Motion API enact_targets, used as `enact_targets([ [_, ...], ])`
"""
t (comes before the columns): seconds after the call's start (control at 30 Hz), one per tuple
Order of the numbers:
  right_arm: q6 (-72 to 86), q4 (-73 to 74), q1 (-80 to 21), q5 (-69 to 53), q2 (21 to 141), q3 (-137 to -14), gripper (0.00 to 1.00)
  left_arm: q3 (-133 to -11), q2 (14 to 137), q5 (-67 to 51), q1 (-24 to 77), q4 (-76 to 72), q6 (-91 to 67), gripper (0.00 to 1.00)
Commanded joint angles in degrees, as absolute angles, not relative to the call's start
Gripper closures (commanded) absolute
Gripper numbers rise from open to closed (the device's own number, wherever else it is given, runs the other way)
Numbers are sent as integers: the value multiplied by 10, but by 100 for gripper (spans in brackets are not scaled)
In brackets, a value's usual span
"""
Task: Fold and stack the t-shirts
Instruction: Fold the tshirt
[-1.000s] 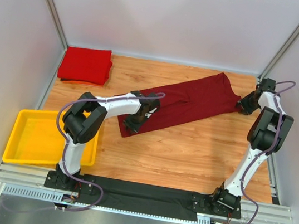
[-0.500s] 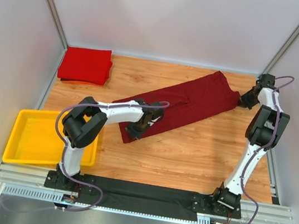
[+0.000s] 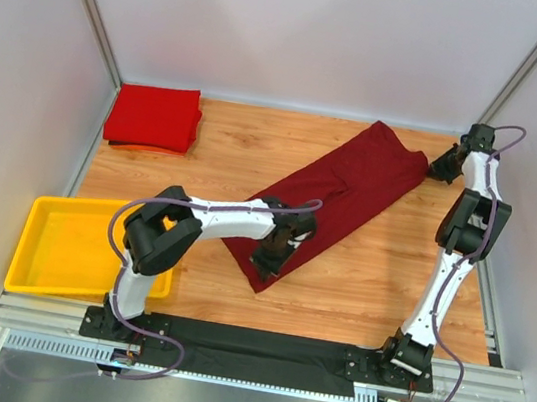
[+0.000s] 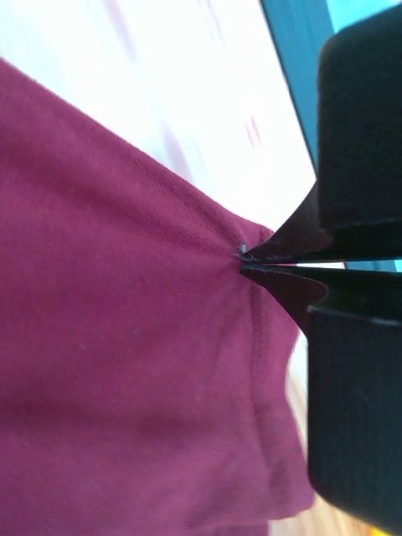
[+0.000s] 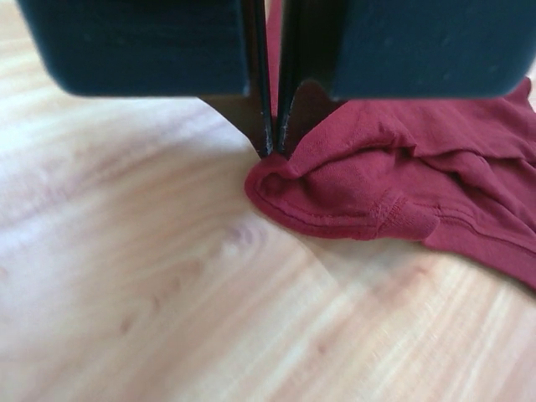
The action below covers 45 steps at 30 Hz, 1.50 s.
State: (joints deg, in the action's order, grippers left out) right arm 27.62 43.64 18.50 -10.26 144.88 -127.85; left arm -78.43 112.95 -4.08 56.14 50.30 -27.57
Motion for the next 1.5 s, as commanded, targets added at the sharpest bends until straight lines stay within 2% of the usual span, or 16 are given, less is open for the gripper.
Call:
enact_targets([
  [0.0, 274, 398, 188, -105, 1484, -1327, 98, -822, 1158, -94, 591, 515, -328, 98],
  [0.03, 275, 399, 188, -104, 1489, -1338, 97, -829, 1169, -96, 594, 519, -331, 95],
  [0.07, 276, 397, 189, -104, 1500, -1355, 95, -836, 1172, -103, 597, 519, -340, 89],
  [0.1, 274, 396, 189, -104, 1504, -1365, 90, -838, 1172, -105, 600, 517, -345, 84],
  [0.13, 272, 396, 189, -104, 1507, -1372, 87, -840, 1170, -107, 600, 515, -352, 75],
  [0.2, 272, 400, 190, -104, 1508, -1384, 76, -857, 1165, -113, 600, 519, -360, 68],
  [0.3, 279, 410, 193, -114, 1496, -1379, 64, -890, 1163, -120, 600, 547, -346, 66],
  [0.47, 308, 425, 193, -126, 1403, -1302, 52, -983, 1159, -62, 594, 621, -293, 65],
  [0.73, 366, 446, 189, -138, 1255, -1125, 51, -928, 1122, -5, 505, 622, -257, 65],
  [0.8, 382, 418, 185, -156, 1213, -1048, 51, -910, 1115, 17, 466, 617, -256, 65],
  [1.03, 377, 330, 164, -169, 1141, -880, 50, -842, 1098, 37, 342, 588, -251, 57],
  [1.2, 371, 260, 162, -191, 1150, -837, 50, -828, 1100, 31, 309, 569, -229, 51],
  [1.47, 346, 238, 162, -197, 1217, -863, 50, -831, 1152, 11, 279, 570, -209, 50],
])
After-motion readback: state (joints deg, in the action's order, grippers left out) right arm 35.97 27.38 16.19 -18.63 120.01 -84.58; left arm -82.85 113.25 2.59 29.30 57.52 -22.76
